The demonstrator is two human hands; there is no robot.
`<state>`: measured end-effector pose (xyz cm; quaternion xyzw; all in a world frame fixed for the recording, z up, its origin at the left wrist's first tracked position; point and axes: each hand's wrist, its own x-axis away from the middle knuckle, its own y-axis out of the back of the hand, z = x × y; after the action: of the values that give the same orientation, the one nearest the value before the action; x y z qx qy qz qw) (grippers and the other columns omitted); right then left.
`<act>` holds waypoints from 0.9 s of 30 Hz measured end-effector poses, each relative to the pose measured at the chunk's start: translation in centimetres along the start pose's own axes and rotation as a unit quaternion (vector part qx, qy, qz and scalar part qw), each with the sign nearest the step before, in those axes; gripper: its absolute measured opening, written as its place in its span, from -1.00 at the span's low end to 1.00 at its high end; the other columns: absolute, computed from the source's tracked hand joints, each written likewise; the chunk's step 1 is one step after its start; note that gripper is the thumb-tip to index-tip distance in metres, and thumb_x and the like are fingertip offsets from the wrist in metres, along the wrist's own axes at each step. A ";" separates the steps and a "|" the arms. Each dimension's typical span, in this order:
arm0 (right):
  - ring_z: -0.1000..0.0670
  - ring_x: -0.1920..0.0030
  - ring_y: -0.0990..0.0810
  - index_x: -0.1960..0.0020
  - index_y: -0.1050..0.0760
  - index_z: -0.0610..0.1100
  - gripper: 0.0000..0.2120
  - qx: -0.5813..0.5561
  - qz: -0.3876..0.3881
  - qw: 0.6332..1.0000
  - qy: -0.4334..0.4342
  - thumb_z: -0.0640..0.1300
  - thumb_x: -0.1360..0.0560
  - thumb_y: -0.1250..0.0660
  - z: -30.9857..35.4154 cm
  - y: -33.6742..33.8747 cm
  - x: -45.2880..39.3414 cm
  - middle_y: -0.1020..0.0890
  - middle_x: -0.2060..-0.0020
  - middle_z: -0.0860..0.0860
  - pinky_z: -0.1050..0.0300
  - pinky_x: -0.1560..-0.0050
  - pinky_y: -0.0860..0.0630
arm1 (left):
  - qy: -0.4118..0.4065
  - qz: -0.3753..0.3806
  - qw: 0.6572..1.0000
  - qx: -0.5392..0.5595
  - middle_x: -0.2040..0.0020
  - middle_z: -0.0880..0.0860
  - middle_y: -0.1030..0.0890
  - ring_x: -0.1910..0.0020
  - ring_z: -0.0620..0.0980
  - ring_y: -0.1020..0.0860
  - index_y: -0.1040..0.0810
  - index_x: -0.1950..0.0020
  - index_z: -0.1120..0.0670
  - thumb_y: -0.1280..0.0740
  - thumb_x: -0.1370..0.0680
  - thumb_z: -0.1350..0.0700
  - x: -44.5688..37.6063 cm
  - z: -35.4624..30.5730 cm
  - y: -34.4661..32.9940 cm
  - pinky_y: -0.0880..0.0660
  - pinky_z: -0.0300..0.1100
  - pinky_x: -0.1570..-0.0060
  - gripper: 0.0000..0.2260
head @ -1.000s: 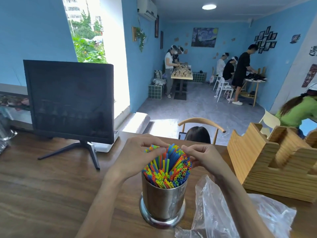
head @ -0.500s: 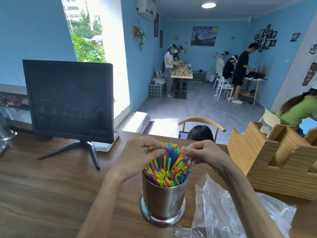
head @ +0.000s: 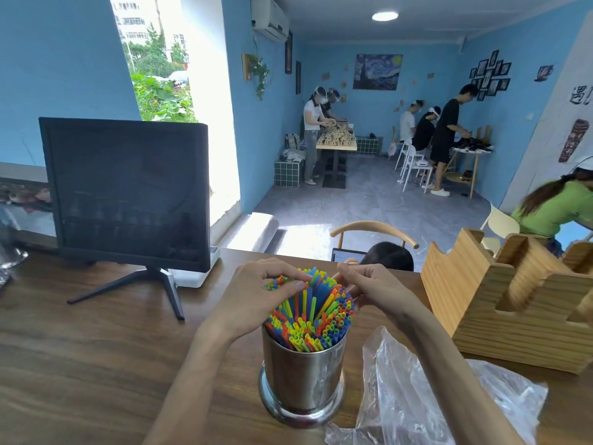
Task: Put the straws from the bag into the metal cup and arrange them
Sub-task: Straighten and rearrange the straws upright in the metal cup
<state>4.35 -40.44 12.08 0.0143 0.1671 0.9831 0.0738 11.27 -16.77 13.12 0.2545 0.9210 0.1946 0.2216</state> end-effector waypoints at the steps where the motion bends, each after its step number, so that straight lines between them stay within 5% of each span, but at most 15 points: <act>1: 0.08 0.23 -0.65 0.06 -0.72 -0.14 -0.57 -0.010 0.003 1.000 -0.005 0.20 -0.56 -0.30 0.0 0.0 0.1 -0.74 0.20 -0.01 0.32 0.24 -0.57 | 0.001 0.000 1.000 0.001 -0.02 -0.22 -0.68 -0.09 -0.20 -0.63 -0.72 0.03 -0.27 -0.47 -0.53 -0.05 0.0 0.0 0.0 -0.64 -0.20 -0.01 -0.90; 9: -0.01 0.15 -0.64 0.08 -0.72 -0.16 -0.64 -0.059 0.010 0.998 -0.018 0.15 -0.42 -0.47 -0.5 0.4 -0.1 -0.73 0.17 -0.07 0.21 0.20 -0.58 | 0.010 0.002 1.000 -0.002 -0.02 -0.24 -0.68 -0.08 -0.27 -0.61 -0.71 0.04 -0.28 -0.45 -0.54 -0.03 0.1 -0.2 -0.1 -0.59 -0.36 0.05 -0.89; 16: -0.13 0.00 -0.65 -0.05 -0.72 -0.20 -0.68 -0.096 0.029 0.995 -0.024 0.05 -0.51 -0.44 -0.9 0.3 0.0 -0.71 -0.01 -0.23 -0.12 -0.13 -0.58 | 0.009 0.001 1.000 0.016 -0.01 -0.25 -0.67 -0.06 -0.29 -0.61 -0.72 0.04 -0.29 -0.45 -0.54 -0.02 0.2 0.0 -0.1 -0.58 -0.37 0.07 -0.87; 27: 0.00 0.10 -0.67 -0.10 -0.70 -0.25 -0.66 -0.131 0.044 0.990 -0.030 0.01 -0.58 -0.36 -1.1 0.6 0.5 -0.73 0.04 -0.18 0.24 0.17 -0.62 | 0.017 -0.003 1.000 0.017 -0.04 -0.22 -0.67 -0.07 -0.28 -0.61 -0.69 0.06 -0.35 -0.44 -0.55 -0.03 0.2 0.0 -0.3 -0.59 -0.36 0.06 -0.84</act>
<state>3.71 -41.31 11.21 0.0409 0.0334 0.9979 0.0366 11.02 -16.91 12.98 0.2517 0.9285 0.1828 0.2025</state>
